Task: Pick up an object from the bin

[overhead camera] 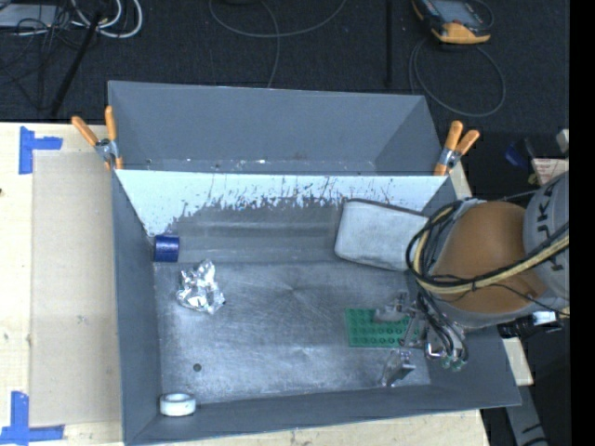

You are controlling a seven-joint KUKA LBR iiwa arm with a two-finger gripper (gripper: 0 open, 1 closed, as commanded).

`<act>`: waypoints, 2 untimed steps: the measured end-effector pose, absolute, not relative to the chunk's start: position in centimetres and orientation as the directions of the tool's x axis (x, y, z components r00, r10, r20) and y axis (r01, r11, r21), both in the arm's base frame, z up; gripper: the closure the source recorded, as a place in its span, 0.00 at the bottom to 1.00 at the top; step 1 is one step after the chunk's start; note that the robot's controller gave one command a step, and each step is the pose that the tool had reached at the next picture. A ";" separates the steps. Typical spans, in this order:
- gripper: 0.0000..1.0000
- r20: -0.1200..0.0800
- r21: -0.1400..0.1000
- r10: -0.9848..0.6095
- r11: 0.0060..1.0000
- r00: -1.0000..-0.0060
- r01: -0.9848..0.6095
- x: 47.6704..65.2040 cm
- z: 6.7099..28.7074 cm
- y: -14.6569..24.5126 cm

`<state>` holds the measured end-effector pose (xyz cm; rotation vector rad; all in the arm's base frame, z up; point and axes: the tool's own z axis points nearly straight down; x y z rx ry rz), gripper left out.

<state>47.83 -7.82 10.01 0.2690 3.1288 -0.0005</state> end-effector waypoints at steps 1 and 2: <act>0.00 0.000 0.000 0.384 0.923 -0.923 0.384 48.5 10.1 -9.2; 0.00 -0.014 0.005 0.471 0.882 -0.882 0.471 49.0 7.5 -9.0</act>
Offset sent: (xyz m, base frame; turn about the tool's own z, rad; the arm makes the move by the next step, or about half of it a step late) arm 0.0066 -0.0148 0.0015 0.2233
